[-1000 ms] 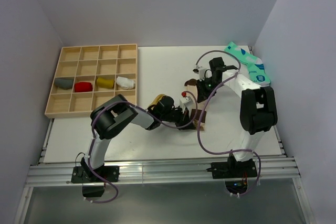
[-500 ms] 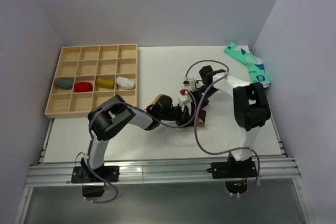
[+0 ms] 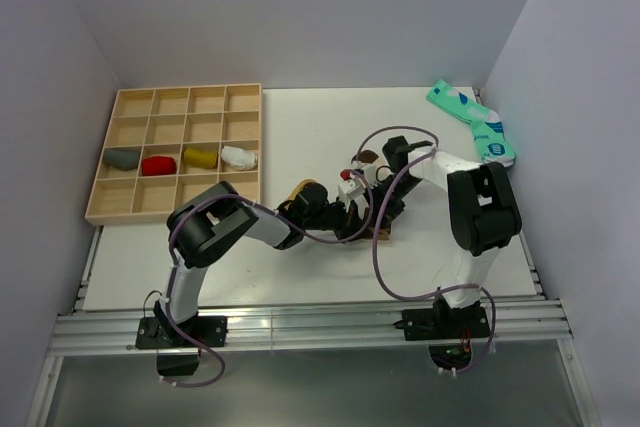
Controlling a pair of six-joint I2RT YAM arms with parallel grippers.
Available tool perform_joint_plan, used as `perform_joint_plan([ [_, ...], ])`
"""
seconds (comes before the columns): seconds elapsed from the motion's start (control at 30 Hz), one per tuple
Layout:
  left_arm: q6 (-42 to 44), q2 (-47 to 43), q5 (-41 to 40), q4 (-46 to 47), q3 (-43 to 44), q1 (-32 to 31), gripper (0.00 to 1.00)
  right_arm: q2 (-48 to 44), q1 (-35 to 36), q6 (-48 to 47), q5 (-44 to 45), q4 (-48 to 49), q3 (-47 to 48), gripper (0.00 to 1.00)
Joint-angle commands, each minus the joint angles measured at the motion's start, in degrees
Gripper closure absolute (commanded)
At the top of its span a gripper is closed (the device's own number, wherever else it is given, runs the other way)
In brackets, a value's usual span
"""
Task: Roll the socks
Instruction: Roll the sock at the center of the board.
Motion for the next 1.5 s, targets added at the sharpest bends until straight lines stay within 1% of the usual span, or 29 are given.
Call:
perform_joint_plan([
  [0.0,-0.40,-2.16,-1.62,1.63,0.26,-0.20,1.00,-4.13,-0.61,-1.52,0.63,-1.38,-0.64,0.88],
  [0.27,-1.46,-0.58,-2.24,-0.92,1.58,0.07,1.00,-5.37,-2.37,-1.96,2.56,0.02,-2.66,0.89],
  [0.63,-1.63,1.88,-3.03,-7.95,5.62,0.33,1.00,-4.14,-4.92,-5.56,0.45,-3.22,-1.78,0.89],
  [0.87,-2.77,4.08,-3.56,-13.05,8.61,0.33,1.00,-7.65,-8.43,-3.46,2.03,2.91,-2.48,0.89],
  [1.03,-4.18,4.78,-3.64,-17.70,10.55,0.33,1.00,-14.49,-11.50,-3.19,2.48,9.33,-4.32,0.87],
  [1.1,-5.23,4.61,-3.47,-18.85,11.42,0.33,1.00,-16.61,-12.04,-4.85,0.90,10.31,-5.91,0.85],
  [1.13,-5.58,4.87,-3.73,-21.38,12.12,0.33,1.00,-18.36,-12.39,-5.90,0.11,10.40,-6.43,0.84],
  [1.27,-7.08,5.40,-3.38,-27.10,15.20,0.42,1.00,-21.97,-12.39,-13.80,-3.76,8.47,-9.50,0.78],
  [1.37,-9.09,6.10,-2.06,-30.96,17.40,0.68,1.00,-24.78,-12.31,-18.55,-5.17,8.20,-11.96,0.74],
  [1.47,-11.37,7.50,0.92,-33.25,19.42,1.21,1.00,-28.73,-12.30,-21.81,-5.44,10.22,-15.30,0.73],
])
